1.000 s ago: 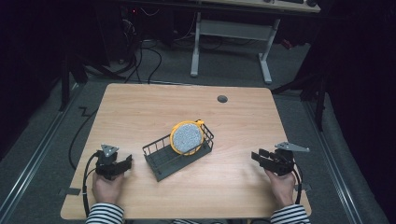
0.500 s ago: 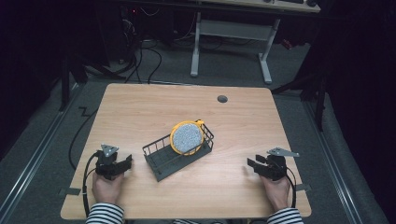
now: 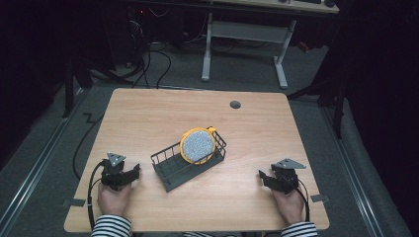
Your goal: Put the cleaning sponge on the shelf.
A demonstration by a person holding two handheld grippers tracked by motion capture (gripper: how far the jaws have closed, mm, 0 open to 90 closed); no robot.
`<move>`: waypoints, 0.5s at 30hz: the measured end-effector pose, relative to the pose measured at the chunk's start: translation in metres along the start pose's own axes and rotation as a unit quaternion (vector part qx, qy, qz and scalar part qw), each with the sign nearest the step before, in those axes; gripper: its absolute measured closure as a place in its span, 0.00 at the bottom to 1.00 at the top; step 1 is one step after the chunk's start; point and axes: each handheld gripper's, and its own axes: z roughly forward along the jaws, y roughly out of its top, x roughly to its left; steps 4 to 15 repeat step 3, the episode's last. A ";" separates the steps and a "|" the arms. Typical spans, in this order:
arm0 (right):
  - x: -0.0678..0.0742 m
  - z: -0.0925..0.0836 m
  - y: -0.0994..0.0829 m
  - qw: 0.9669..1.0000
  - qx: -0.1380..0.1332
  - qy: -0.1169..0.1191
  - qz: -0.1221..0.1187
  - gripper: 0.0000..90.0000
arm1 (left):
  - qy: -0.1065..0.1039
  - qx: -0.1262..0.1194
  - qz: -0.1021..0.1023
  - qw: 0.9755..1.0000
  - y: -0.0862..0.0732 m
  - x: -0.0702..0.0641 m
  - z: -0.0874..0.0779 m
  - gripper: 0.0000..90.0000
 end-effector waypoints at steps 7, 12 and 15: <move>0.000 0.000 0.000 1.000 0.001 -0.003 0.000 0.43 | 0.000 0.001 0.001 1.000 0.000 0.000 0.000 0.36; 0.000 0.000 0.000 1.000 0.001 -0.003 0.000 0.43 | 0.000 0.001 0.001 1.000 0.000 0.000 0.000 0.36; 0.000 0.000 0.000 1.000 0.001 -0.003 0.000 0.43 | 0.000 0.001 0.001 1.000 0.000 0.000 0.000 0.36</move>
